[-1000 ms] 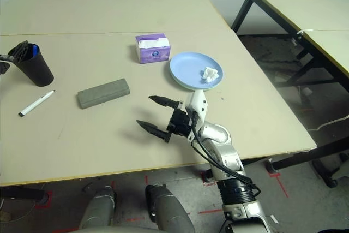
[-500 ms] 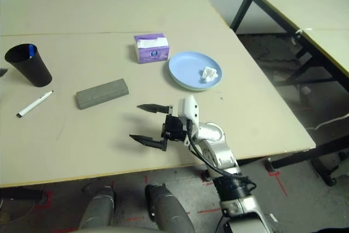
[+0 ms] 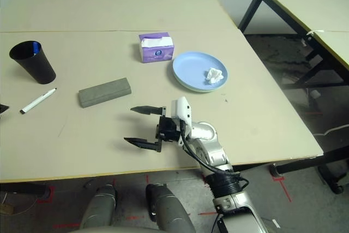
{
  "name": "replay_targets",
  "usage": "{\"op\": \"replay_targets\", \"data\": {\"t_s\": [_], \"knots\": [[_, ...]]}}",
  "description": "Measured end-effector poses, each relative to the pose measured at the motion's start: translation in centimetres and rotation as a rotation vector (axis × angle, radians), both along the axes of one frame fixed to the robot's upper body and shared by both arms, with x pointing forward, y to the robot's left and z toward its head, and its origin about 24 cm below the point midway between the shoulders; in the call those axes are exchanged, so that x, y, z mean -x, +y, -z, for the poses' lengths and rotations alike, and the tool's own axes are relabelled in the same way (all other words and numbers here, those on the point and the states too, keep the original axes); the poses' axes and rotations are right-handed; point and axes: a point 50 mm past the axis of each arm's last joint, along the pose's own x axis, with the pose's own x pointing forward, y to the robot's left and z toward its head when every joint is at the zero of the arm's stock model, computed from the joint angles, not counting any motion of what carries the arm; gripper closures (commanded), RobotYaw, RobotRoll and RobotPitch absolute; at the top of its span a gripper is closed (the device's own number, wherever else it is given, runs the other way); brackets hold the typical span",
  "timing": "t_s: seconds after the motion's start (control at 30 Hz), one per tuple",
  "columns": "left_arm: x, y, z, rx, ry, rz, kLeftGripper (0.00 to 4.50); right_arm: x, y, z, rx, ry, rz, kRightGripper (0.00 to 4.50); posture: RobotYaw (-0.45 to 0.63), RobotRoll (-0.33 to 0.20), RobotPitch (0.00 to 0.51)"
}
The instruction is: Organize and tidy the items on the table.
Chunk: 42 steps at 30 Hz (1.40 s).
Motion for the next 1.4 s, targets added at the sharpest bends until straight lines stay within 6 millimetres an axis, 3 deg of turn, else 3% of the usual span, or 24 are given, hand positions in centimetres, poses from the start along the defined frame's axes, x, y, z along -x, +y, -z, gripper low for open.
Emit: {"op": "replay_targets", "data": {"t_s": [0.3, 0.43, 0.63, 1.0, 1.1, 1.4], "knots": [[-2.8, 0.1, 2.1, 0.002, -0.006, -0.02, 0.03, 0.9, -0.4, 0.0, -0.002, -0.006, 0.042, 0.0, -0.06, 0.0, 0.176], [-3.1, 0.7, 3.2, -0.004, -0.005, -0.052, 0.03, 1.2, -0.4, 0.1, -0.002, 0.002, 0.051, 0.0, -0.06, 0.0, 0.172], [-3.7, 0.1, 5.3, 0.02, 0.022, -0.039, 0.03, 1.3, -0.2, 0.0, -0.003, 0.003, 0.052, 0.0, -0.06, 0.0, 0.173], [-4.1, 0.0, 5.9, 0.007, -0.005, -0.023, 0.03, 1.3, 0.0, -0.1, -0.001, 0.008, 0.048, 0.0, -0.05, 0.0, 0.169], [-4.2, -0.1, 6.1, 0.02, -0.014, -0.022, 0.6, 1.3, 0.1, -0.1, 0.0, 0.008, 0.044, 0.0, -0.05, 0.0, 0.171], [-4.5, -0.4, 6.3, 0.031, -0.031, -0.011, 3.36, 1.3, 0.3, -0.2, -0.004, 0.009, 0.045, 0.0, -0.04, 0.0, 0.171]]}}
